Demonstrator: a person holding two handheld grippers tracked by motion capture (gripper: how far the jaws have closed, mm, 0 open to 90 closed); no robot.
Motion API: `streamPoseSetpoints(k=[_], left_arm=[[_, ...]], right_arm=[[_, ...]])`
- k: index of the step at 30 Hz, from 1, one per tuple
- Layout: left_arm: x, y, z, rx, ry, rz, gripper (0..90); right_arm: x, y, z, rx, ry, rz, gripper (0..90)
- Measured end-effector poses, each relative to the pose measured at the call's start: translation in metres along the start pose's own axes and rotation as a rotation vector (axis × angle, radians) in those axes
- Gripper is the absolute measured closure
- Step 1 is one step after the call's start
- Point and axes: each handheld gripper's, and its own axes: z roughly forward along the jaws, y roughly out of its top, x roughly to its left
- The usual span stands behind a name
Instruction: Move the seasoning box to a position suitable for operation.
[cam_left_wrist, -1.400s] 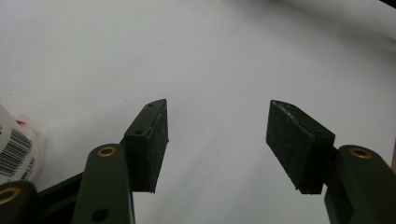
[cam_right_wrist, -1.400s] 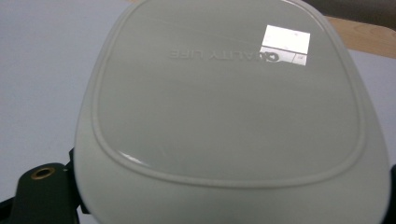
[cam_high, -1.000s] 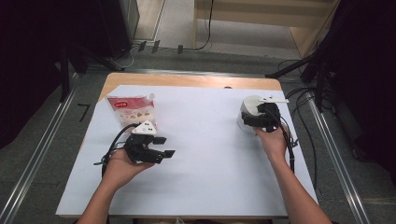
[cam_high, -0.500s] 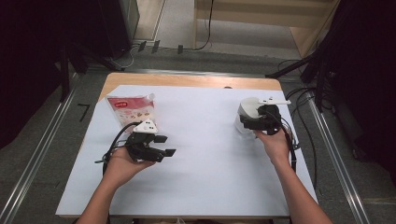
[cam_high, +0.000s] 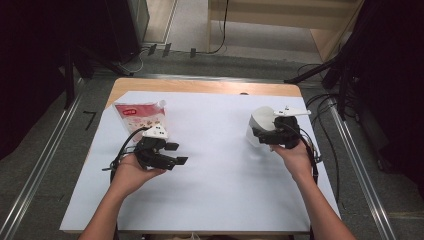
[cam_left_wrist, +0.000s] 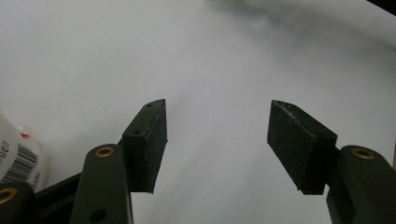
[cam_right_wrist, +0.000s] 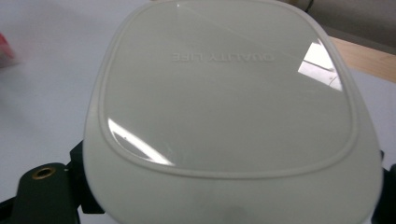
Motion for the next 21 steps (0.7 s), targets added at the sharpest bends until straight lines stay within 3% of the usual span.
streamPoseSetpoints(k=[3, 9, 11, 21], left_arm=[[0.001, 0.000, 0.001, 0.000, -0.005, -0.005, 39.2], [0.001, 0.001, 0.001, -0.002, -0.007, 0.000, 39.0], [0.001, 0.001, 0.001, 0.005, -0.013, 0.001, 39.0], [-0.001, -0.002, 0.001, 0.008, -0.007, -0.001, 39.0]], right_arm=[[0.008, 0.001, -0.002, -0.001, 0.019, -0.020, 15.8], [0.023, 0.002, -0.001, -0.024, 0.102, -0.094, 15.8], [0.028, 0.003, 0.001, -0.019, 0.139, -0.100, 15.8], [0.049, 0.005, 0.013, 0.002, 0.206, -0.143, 15.8]])
